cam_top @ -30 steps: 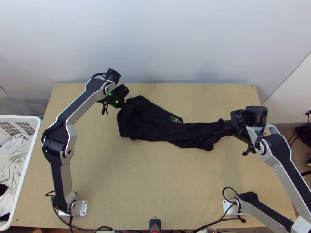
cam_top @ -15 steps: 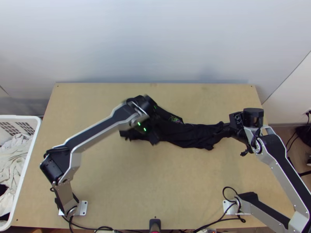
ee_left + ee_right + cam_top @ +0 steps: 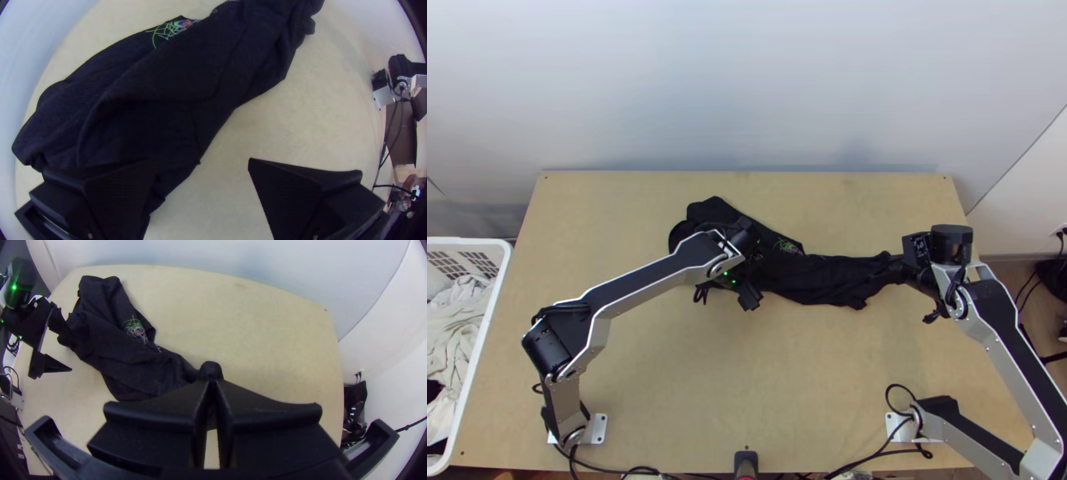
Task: Fold the t-shirt
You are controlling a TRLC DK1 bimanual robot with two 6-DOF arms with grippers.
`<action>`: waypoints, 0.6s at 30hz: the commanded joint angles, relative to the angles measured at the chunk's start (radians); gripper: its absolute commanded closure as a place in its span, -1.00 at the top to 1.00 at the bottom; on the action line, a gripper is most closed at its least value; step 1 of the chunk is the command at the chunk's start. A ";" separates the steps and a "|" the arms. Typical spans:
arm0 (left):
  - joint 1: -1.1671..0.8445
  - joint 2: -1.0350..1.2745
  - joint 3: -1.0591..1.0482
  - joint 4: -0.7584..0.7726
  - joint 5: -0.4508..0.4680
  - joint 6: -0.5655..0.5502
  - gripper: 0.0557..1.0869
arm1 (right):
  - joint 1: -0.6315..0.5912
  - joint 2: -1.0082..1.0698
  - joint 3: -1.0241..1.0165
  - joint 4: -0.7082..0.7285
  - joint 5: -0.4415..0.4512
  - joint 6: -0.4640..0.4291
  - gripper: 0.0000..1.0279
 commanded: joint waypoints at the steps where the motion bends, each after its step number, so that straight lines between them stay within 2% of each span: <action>1: -0.003 0.006 -0.024 0.051 -0.054 -0.005 0.90 | 0.000 -0.013 0.004 -0.010 -0.002 0.000 -0.94; 12: 0.009 0.072 -0.049 0.117 -0.101 0.007 0.89 | 0.004 -0.044 0.001 -0.031 -0.002 0.005 -0.94; 14: 0.016 0.076 -0.054 0.130 -0.103 0.009 0.77 | 0.006 -0.053 0.001 -0.041 -0.002 0.005 -0.94; 18: 0.017 0.084 -0.066 0.157 -0.121 0.010 0.77 | 0.006 -0.068 0.002 -0.060 -0.002 0.005 -0.94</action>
